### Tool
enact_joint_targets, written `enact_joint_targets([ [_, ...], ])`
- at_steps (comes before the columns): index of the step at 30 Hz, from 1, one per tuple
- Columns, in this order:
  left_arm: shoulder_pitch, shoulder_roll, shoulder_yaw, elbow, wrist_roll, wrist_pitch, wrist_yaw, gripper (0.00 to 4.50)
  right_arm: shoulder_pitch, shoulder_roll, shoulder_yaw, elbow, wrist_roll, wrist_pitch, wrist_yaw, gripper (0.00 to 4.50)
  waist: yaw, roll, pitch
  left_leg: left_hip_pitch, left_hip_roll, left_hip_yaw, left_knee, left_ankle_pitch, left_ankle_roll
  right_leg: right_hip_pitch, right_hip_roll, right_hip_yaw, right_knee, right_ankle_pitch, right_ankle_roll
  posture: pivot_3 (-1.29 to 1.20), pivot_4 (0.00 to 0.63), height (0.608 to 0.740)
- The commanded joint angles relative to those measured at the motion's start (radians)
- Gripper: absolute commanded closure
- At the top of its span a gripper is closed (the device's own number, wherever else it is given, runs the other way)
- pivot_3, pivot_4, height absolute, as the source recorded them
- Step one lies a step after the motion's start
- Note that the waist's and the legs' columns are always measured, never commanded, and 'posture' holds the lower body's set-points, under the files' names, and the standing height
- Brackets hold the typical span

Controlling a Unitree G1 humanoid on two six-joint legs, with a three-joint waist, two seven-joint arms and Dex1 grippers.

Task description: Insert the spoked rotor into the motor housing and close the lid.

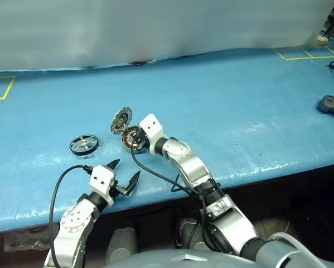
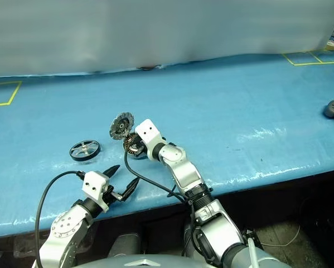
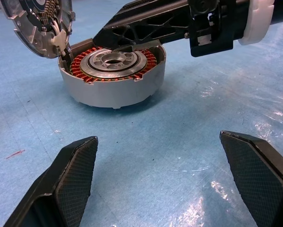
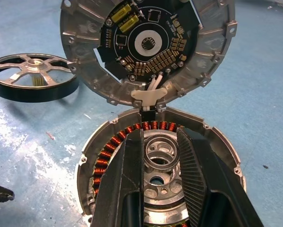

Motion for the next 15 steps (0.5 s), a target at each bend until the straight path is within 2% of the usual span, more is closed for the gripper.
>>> enact_joint_targets([
  [1,-0.001,-0.001,-0.005,-0.019,-0.003,-0.007,0.0,0.0,-0.027,0.014,-0.011,0.021,0.011,-0.036,-0.003,3.83,0.0,0.0,0.0,0.0,0.0,0.0,0.0,0.0,0.0,0.0,0.0,0.0,0.0,0.0,0.0,0.0,0.15,0.74],
  [15,0.007,-0.003,-0.002,-0.026,-0.003,-0.005,0.006,0.0,-0.013,0.014,-0.012,0.049,0.012,-0.038,0.004,3.83,0.0,0.0,0.0,0.0,0.0,0.0,0.0,0.0,0.0,0.0,0.0,0.0,0.0,0.001,0.001,0.0,0.15,0.74],
])
